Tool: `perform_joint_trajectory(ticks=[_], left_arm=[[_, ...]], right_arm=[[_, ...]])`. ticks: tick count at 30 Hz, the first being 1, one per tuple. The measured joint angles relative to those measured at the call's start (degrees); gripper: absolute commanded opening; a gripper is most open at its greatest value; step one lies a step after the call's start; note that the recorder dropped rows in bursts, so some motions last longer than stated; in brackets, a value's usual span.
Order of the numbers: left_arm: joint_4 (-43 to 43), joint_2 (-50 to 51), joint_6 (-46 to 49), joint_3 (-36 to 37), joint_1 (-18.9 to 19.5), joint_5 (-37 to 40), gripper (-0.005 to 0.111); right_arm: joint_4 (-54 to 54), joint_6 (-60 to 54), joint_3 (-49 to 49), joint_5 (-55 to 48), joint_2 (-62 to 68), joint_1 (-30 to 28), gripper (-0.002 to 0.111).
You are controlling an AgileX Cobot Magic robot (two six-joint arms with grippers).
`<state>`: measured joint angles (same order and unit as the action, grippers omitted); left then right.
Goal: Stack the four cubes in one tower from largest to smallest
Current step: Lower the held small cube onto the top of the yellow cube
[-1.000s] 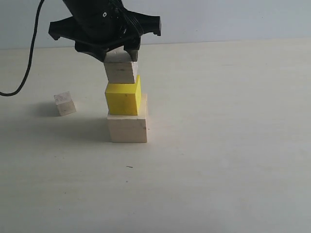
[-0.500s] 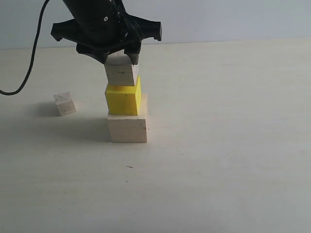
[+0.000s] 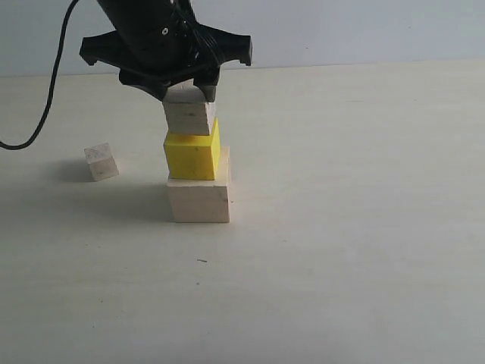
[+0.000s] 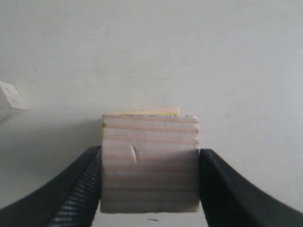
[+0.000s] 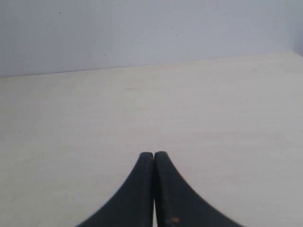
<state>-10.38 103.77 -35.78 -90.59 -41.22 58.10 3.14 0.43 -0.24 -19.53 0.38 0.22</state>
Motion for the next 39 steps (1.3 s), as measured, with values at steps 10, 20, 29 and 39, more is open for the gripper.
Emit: perform_joint_trajectory(ticks=[10, 20, 29, 39], left_arm=[[1.09, -0.11, 0.16, 2.47, 1.67, -2.00, 0.001], [3.87, -0.11, 2.16, 2.47, 1.67, -3.97, 0.001], [3.56, -0.11, 2.81, 2.47, 1.67, -4.02, 0.001], [3.09, -0.11, 2.83, 2.47, 1.67, -3.07, 0.001]], right_arm=[[0.00, 0.00, 0.00, 0.00, 0.00, 0.00, 0.000], [0.00, 0.00, 0.00, 0.00, 0.00, 0.00, 0.000], [0.00, 0.00, 0.00, 0.00, 0.00, 0.00, 0.000], [0.00, 0.00, 0.00, 0.00, 0.00, 0.00, 0.000]])
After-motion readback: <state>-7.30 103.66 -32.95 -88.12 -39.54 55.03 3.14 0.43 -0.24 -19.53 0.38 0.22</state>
